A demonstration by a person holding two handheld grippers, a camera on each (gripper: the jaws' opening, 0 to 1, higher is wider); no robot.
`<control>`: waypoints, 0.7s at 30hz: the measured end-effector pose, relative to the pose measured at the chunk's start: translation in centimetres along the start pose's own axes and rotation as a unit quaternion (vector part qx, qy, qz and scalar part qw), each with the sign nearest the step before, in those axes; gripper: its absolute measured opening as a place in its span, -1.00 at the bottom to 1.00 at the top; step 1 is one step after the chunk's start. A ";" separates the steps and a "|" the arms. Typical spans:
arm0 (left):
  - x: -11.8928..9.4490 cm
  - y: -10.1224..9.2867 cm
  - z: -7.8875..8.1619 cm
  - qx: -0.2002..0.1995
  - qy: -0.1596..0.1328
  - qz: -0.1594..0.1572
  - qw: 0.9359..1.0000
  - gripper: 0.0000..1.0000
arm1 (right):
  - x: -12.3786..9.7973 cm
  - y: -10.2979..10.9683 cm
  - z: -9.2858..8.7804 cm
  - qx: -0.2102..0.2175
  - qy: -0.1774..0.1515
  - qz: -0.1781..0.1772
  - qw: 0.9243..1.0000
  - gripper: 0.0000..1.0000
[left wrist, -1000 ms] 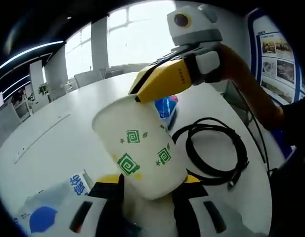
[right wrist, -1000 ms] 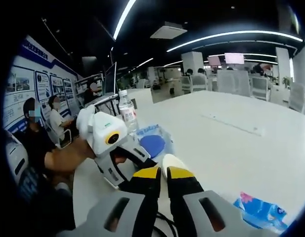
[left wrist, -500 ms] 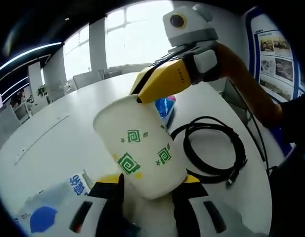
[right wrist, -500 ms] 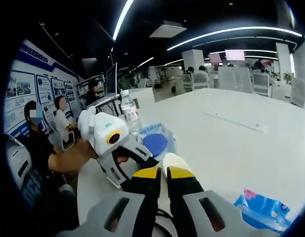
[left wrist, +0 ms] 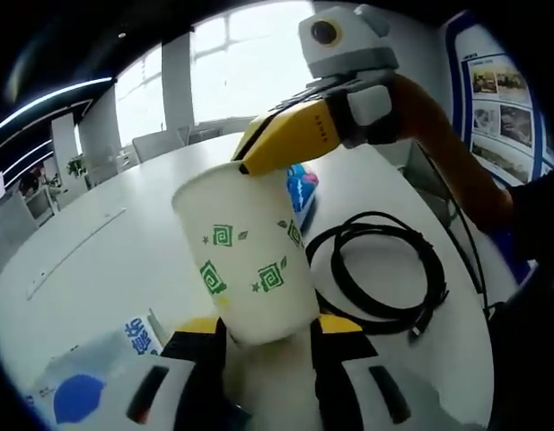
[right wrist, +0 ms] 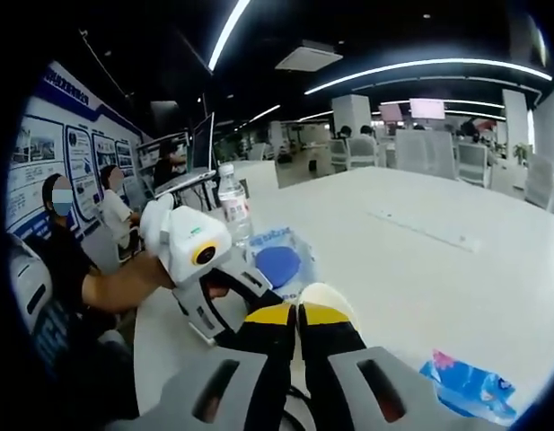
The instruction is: Arrange the tabletop items into an orderly group along one side of the table until the central work area is clear of visible clutter.
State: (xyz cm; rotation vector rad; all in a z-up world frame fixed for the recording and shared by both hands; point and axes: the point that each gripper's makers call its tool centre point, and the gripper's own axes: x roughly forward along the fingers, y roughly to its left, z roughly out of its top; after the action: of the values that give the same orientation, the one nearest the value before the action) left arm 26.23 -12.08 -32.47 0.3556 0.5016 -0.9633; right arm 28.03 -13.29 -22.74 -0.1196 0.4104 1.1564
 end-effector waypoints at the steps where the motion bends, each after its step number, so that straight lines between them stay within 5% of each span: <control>1: 0.0 0.0 0.0 0.000 0.000 0.000 1.000 -0.26 | -0.1 0.1 0.1 -0.001 -0.001 -0.001 1.000 -1.00; 10: -1.4 0.3 0.3 -0.001 -0.014 0.009 1.000 -0.19 | -0.4 1.2 1.9 -0.033 -0.016 -0.018 0.999 -1.00; 21: -3.4 0.3 0.8 -0.008 -0.032 0.018 0.999 0.08 | -0.6 3.3 4.6 -0.134 -0.018 -0.053 0.989 -1.00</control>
State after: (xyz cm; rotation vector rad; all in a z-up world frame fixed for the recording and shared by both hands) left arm 25.10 -9.98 -29.90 0.3172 0.4430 -0.9327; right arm 26.01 -11.07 -17.95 -0.3515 0.2122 1.1017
